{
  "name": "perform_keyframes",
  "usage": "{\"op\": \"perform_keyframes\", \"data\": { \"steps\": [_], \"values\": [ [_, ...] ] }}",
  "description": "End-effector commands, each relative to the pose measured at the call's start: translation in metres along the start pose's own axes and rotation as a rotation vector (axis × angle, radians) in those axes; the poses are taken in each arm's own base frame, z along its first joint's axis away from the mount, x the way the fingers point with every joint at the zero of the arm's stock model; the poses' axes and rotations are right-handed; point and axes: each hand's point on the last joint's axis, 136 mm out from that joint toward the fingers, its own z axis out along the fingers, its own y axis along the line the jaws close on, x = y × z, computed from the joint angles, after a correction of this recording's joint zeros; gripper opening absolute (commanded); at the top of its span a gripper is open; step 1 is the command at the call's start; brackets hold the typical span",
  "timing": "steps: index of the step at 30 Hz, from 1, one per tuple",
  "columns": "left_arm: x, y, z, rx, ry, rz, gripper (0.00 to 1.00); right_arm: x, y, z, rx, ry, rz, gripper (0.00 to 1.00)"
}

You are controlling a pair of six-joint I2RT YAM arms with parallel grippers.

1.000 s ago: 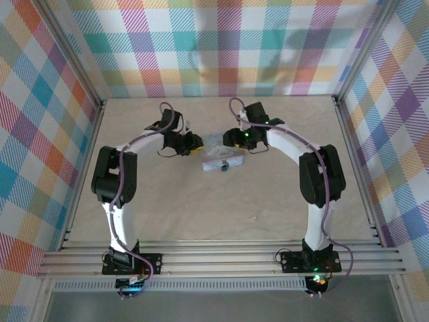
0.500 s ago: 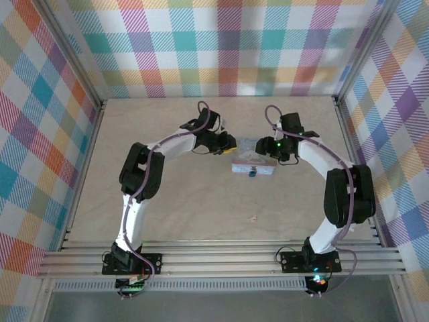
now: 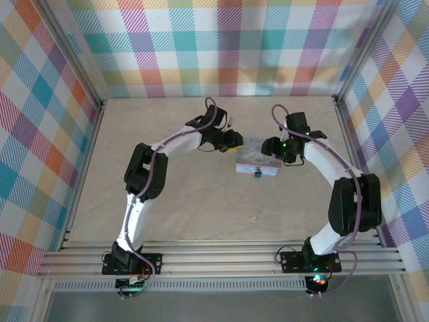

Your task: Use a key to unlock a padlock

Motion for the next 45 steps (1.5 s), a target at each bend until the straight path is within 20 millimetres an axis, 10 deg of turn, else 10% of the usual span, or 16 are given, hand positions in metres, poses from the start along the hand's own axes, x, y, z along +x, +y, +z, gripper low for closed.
{"op": "perform_keyframes", "data": {
  "steps": [1,10,20,32,45],
  "values": [
    [-0.004,-0.015,-0.025,-0.022,-0.017,0.081,0.40,0.004,0.004,-0.028,0.010,-0.033,0.010,0.63],
    [0.032,-0.014,-0.076,-0.099,-0.028,0.205,0.40,0.078,-0.015,-0.047,0.059,-0.018,0.121,0.58],
    [0.157,-0.004,-0.076,-0.244,0.042,0.452,0.40,0.170,-0.042,-0.023,0.065,0.102,0.217,0.57],
    [0.250,-0.045,-0.011,-0.262,0.111,0.882,0.40,0.183,-0.062,-0.021,0.152,0.142,0.128,0.61],
    [0.275,-0.047,0.046,-0.165,0.198,0.890,0.35,0.189,-0.074,-0.021,0.173,0.110,0.108,0.62]
  ]
}}
